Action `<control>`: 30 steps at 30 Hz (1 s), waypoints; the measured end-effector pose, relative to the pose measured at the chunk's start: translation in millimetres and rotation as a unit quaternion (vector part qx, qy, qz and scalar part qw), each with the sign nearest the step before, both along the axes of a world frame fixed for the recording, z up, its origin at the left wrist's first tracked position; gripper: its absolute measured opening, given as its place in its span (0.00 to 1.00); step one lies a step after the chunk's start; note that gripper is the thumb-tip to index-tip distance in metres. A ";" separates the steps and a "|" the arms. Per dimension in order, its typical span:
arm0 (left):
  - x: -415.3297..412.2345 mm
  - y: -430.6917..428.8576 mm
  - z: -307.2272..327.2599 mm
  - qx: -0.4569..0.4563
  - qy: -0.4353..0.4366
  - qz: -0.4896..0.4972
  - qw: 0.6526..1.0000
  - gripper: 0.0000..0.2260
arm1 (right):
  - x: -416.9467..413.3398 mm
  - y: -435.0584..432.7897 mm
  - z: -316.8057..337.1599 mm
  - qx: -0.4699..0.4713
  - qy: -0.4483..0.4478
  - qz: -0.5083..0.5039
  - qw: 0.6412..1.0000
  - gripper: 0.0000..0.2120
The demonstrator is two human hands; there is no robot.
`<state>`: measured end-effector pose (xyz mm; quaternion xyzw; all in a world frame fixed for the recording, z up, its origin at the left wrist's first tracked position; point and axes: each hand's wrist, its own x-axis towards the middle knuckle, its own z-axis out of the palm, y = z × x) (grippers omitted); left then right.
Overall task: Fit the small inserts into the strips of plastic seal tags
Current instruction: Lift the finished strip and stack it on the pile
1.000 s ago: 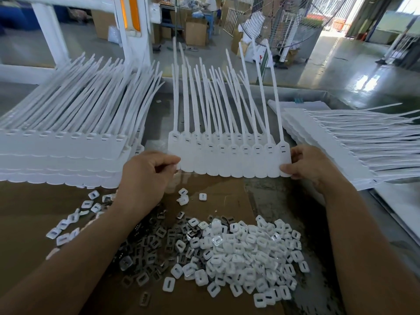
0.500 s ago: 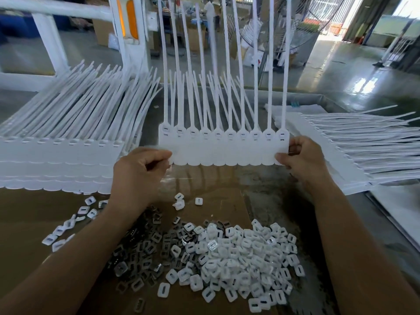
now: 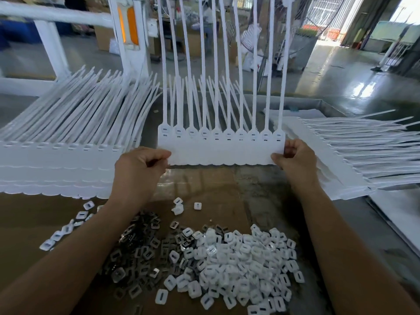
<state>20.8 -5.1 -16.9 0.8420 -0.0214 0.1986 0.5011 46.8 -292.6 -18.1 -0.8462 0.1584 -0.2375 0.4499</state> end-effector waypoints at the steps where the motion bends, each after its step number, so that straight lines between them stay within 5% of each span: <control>1: 3.3 -0.1 -1.5 0.011 0.010 0.002 1.000 0.08 | 2.1 1.3 -2.9 0.005 0.001 0.005 1.000 0.13; 9: 28.9 0.2 -12.7 0.157 0.078 0.012 0.984 0.15 | 7.8 6.2 -18.7 -0.045 0.026 -0.001 0.999 0.17; 16: 28.9 2.3 -13.2 0.216 0.070 -0.022 0.974 0.09 | 6.8 3.3 -21.6 -0.143 0.061 0.003 0.988 0.17; 25: 12.2 7.3 3.9 0.144 0.098 -0.033 0.984 0.13 | -2.9 34.4 -14.6 -0.320 0.048 0.206 0.923 0.12; 30: 5.6 13.6 14.4 0.032 0.117 -0.070 0.990 0.10 | -5.5 38.2 -16.9 -0.332 0.089 0.221 0.913 0.17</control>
